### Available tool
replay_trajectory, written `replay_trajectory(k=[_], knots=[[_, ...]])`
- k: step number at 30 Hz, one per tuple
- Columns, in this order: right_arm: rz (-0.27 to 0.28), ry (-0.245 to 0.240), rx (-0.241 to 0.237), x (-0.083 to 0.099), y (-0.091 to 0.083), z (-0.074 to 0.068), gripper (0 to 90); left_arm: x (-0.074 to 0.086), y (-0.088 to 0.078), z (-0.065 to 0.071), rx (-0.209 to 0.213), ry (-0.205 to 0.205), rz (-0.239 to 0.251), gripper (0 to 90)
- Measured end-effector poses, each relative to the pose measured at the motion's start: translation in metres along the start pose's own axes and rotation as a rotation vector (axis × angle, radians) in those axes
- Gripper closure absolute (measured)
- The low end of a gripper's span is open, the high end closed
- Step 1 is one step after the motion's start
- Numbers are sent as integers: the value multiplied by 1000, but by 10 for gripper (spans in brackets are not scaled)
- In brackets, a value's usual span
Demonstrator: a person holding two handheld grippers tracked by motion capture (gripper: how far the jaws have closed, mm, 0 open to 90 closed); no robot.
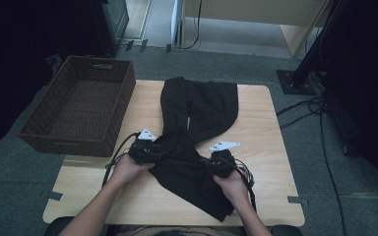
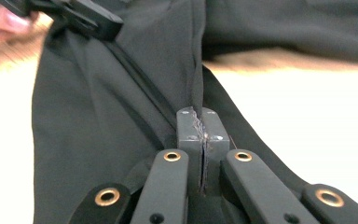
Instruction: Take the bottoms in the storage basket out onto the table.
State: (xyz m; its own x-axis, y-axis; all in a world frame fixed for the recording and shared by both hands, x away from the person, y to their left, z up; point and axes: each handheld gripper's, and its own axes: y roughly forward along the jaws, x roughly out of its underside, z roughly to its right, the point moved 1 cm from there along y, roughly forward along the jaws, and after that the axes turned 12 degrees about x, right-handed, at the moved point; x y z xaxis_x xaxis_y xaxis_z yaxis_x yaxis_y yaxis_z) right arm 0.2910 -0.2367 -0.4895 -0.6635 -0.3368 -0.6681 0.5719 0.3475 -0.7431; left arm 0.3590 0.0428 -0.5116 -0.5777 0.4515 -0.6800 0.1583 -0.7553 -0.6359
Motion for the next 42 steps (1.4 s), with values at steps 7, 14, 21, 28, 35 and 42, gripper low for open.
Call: replay_trajectory(k=[7, 14, 21, 28, 35, 42], knots=[[-37, 22, 36, 12, 6, 9, 895, -5, -11, 5, 41, 16, 31, 452], [-65, 29, 87, 19, 5, 17, 894, -1, -1, 0, -36, 27, -21, 496], [-77, 57, 123, 29, -6, 33, 894, -2, 5, -1, -139, 86, -59, 536], [-82, 128, 200, 49, -31, 62, 890, -5, 2, -9, -173, 72, -63, 532], [1, 138, 242, 45, -45, 65, 718, -5, 2, -10, -170, 78, -58, 525], [86, 48, 182, -1, -33, 32, 653, -4, 2, -11, -162, 76, -50, 524]])
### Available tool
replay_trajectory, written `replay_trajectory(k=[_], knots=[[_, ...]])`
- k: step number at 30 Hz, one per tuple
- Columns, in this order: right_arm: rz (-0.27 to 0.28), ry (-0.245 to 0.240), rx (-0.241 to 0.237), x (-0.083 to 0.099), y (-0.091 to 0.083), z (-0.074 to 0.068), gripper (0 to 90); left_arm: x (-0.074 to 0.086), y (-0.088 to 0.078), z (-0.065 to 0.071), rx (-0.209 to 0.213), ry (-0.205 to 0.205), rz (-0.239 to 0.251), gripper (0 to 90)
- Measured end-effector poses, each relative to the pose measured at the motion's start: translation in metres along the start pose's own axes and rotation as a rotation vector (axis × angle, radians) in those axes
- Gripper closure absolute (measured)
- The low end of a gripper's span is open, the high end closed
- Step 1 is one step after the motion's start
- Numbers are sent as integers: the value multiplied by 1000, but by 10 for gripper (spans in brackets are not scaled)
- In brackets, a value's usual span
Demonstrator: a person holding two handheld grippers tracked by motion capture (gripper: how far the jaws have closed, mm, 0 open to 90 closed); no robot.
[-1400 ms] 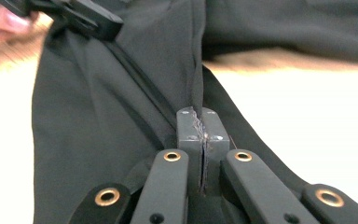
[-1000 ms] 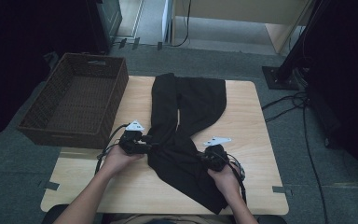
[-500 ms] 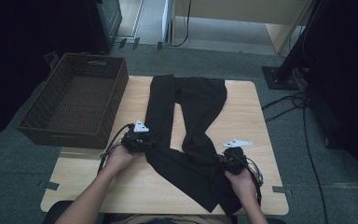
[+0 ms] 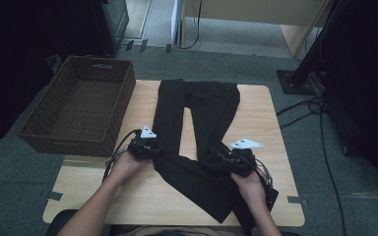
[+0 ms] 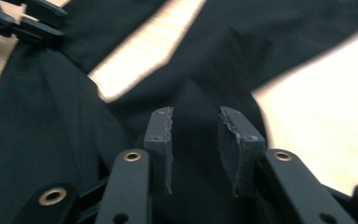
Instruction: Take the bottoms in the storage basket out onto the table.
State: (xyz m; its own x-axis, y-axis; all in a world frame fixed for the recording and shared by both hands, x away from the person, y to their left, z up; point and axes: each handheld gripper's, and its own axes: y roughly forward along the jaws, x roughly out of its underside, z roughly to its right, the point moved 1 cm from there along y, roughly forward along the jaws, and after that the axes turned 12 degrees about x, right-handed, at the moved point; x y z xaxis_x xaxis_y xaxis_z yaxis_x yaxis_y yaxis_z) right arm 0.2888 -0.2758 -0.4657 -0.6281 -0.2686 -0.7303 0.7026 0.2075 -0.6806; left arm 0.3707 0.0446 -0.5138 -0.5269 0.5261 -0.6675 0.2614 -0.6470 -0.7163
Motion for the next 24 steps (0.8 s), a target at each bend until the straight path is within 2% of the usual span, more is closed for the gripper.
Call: replay_trajectory(k=[3, 5, 8, 10, 12, 16, 21, 24], knots=[[4, -37, -25, -9, 19, -15, 637, 0, 0, 0, 8, -5, 4, 507], [-15, -48, -25, -12, 40, -20, 622, 0, 0, 0, 9, -4, 5, 499], [-72, -65, 4, -9, 64, -19, 599, 1, 0, -1, 11, -9, 8, 498], [-98, -58, 17, -5, 71, -16, 589, 1, -1, -3, 8, -8, 12, 497], [-90, -54, 19, -3, 72, -12, 590, 2, -2, -5, 3, -16, 15, 496], [-87, -52, 60, 5, 66, 1, 592, 3, -4, -7, -11, -24, 16, 494], [-95, -2, 99, 18, 55, 23, 597, 3, -5, -9, -18, -29, 18, 494], [-117, 9, 89, 20, 50, 29, 607, 3, -5, -9, -16, -37, 18, 490]])
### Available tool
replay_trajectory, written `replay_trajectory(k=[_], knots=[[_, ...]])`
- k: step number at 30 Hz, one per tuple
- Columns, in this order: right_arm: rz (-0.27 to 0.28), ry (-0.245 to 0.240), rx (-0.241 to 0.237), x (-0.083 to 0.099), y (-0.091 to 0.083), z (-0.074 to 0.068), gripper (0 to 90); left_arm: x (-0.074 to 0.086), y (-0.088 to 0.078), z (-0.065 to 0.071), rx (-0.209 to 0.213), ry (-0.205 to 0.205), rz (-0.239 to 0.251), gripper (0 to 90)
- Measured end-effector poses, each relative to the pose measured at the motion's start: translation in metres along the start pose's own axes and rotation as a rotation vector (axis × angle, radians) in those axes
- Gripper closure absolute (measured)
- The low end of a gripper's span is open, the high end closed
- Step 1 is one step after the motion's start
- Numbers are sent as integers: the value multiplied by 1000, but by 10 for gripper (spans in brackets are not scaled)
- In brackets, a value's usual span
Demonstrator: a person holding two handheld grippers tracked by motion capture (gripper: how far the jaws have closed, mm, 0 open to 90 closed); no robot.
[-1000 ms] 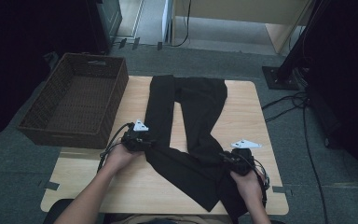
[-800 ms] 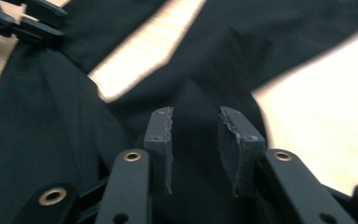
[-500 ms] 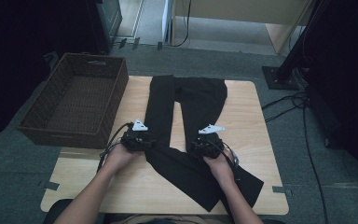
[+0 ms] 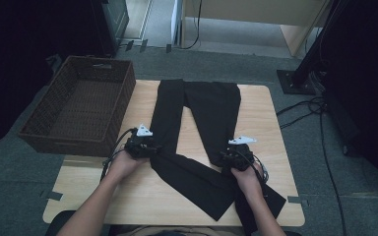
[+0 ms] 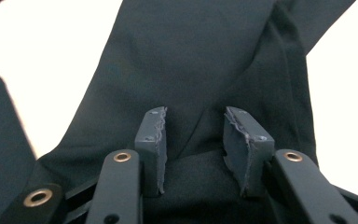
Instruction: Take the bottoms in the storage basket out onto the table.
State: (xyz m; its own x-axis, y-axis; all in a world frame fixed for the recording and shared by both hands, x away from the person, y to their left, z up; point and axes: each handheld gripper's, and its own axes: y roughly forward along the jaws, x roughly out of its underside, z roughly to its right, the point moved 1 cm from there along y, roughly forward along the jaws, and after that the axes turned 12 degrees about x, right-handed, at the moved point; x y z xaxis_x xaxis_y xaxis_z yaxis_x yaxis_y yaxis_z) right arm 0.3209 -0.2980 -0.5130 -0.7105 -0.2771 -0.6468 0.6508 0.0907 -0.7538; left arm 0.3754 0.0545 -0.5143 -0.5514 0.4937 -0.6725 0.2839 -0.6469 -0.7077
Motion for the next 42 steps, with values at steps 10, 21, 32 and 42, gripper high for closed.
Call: replay_trajectory(k=[10, 21, 32, 42], knots=[[88, -58, -79, -35, 23, -20, 509, -2, -1, -2, 23, -22, 2, 473], [121, -64, -51, -31, 33, -36, 531, -27, 21, 9, 31, 9, 19, 461], [140, -58, -57, -28, 32, -44, 537, -35, 35, 4, 27, 13, 14, 880], [148, -52, -54, -28, 32, -47, 542, -89, -16, 32, 76, 71, 220, 887]])
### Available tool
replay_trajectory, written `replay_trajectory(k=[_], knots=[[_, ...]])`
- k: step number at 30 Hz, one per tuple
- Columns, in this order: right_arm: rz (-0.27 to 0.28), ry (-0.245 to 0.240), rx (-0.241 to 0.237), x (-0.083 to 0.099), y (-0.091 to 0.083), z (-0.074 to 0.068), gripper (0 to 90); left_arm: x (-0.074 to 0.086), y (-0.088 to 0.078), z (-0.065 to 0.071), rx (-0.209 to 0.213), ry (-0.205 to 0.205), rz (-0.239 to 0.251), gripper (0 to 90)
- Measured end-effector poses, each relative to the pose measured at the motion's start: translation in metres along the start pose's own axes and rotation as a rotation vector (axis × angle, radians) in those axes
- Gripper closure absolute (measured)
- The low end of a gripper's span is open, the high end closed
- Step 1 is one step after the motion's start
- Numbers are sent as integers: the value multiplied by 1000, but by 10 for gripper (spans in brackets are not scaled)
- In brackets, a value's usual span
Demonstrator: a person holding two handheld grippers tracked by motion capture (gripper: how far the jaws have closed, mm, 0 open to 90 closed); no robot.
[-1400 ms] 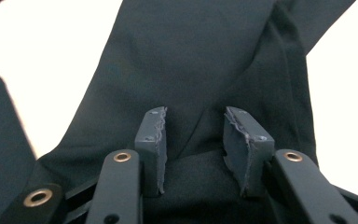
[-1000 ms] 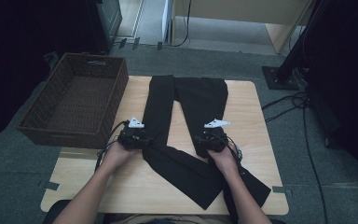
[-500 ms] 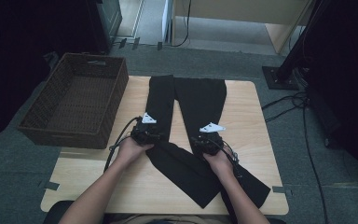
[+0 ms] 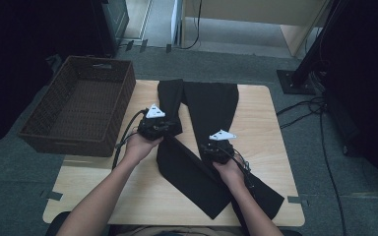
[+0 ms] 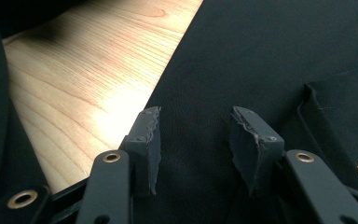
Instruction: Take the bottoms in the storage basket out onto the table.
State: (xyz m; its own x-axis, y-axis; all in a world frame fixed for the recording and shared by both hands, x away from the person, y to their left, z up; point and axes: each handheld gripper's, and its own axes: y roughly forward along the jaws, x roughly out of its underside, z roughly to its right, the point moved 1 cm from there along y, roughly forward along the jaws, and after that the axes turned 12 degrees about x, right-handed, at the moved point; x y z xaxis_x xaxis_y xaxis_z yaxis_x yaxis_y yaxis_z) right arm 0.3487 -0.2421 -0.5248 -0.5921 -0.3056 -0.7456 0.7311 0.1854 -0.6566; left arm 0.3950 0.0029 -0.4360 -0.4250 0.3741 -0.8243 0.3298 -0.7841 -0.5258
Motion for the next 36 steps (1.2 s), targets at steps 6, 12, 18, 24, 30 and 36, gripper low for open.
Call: replay_trajectory(k=[6, 12, 18, 24, 30, 36], knots=[[4, -3, 3, 0, 0, -1, 545, -24, 9, 13, 28, 51, 2, 882], [11, 2, 1, 1, 0, -1, 545, -46, 21, 14, 68, 54, -10, 787], [14, 5, -2, 2, 0, -1, 547, -30, 12, 1, 22, 42, -56, 671], [16, 1, 2, 2, 0, -1, 547, 11, -3, -17, -32, -25, -126, 635], [10, -2, 1, 1, 0, -1, 548, 41, -8, -12, -14, -69, -142, 607], [11, 1, 6, -1, 2, -2, 555, 67, -4, 1, 9, -110, -177, 572]])
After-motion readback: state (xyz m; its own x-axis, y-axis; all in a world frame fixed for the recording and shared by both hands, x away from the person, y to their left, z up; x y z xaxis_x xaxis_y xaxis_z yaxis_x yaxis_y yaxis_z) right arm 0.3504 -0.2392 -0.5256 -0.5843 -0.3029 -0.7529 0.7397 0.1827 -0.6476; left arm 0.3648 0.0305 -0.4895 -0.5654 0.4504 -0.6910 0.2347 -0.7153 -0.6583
